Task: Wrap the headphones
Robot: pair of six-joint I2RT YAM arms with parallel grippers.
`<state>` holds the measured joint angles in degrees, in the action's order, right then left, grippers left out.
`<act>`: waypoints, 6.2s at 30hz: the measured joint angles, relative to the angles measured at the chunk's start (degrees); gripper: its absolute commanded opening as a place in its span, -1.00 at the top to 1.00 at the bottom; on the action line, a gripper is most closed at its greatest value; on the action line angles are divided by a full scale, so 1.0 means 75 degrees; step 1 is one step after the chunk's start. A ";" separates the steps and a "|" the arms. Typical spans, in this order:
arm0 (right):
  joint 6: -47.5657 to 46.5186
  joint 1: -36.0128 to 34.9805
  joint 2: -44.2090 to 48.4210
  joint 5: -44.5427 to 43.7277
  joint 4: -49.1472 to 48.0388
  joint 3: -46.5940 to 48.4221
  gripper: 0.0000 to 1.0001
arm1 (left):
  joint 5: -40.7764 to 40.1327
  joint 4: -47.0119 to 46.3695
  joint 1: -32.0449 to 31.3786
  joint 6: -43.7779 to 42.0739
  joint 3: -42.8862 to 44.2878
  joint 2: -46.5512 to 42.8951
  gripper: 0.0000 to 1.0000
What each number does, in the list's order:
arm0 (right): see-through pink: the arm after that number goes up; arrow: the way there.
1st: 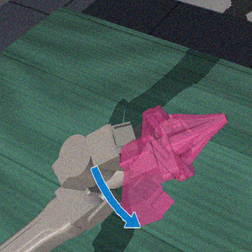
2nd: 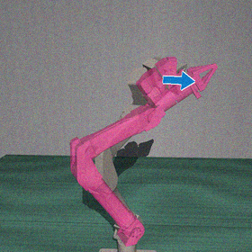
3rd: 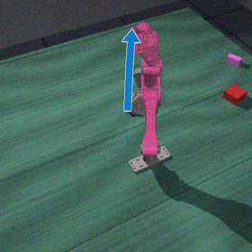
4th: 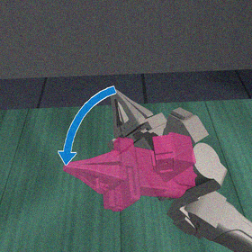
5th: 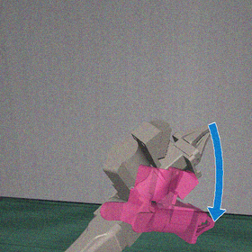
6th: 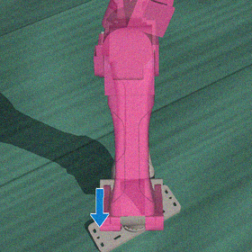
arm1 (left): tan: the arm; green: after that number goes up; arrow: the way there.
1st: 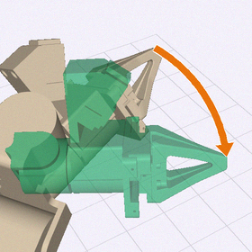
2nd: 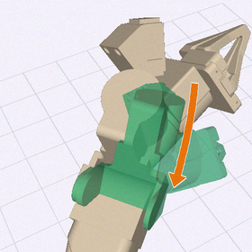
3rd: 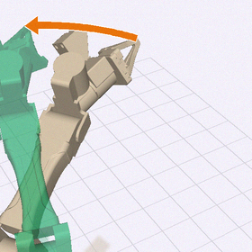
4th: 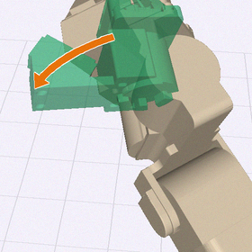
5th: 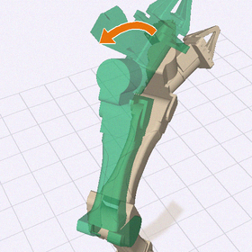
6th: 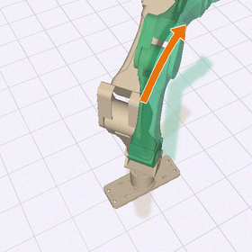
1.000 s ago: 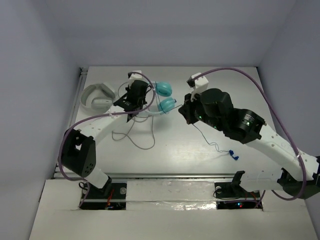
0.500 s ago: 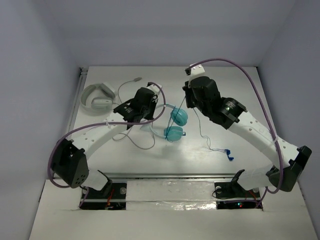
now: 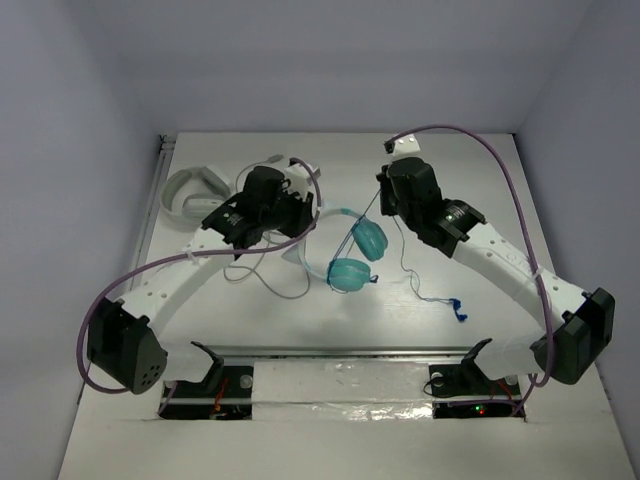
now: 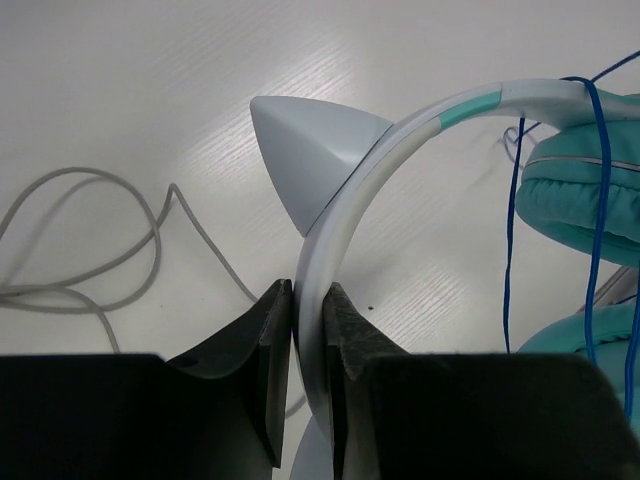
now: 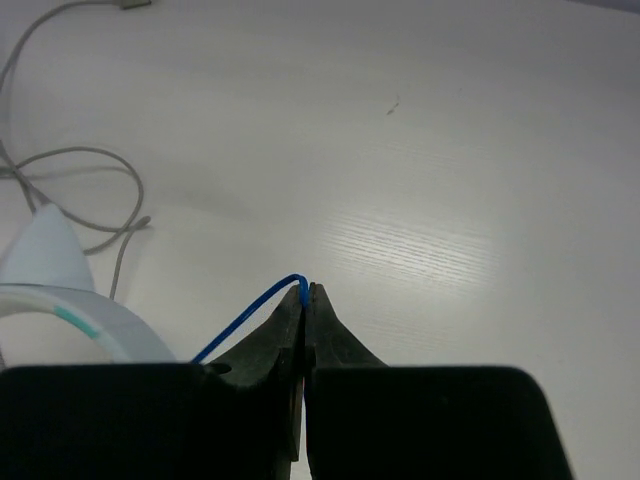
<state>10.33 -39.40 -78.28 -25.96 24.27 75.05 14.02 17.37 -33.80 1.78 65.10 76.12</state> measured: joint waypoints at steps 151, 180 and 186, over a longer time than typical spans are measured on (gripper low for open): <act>0.0408 0.0178 0.0303 0.2900 -0.0425 0.0475 1.00 | -0.2798 -0.0583 -0.1134 0.1515 -0.0752 0.0440 1.00; 0.1157 0.0347 0.1110 0.1113 -0.1757 -0.2483 1.00 | 0.1868 -0.1090 0.0571 0.0906 -0.1641 -0.0664 1.00; 0.1396 0.0344 0.1113 0.1568 -0.2215 -0.2742 1.00 | 0.2591 -0.1259 0.0592 0.0997 -0.1638 -0.0953 1.00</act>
<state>20.80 -36.82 -69.93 -14.20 7.66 54.48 33.45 7.92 -29.36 9.26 52.82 68.97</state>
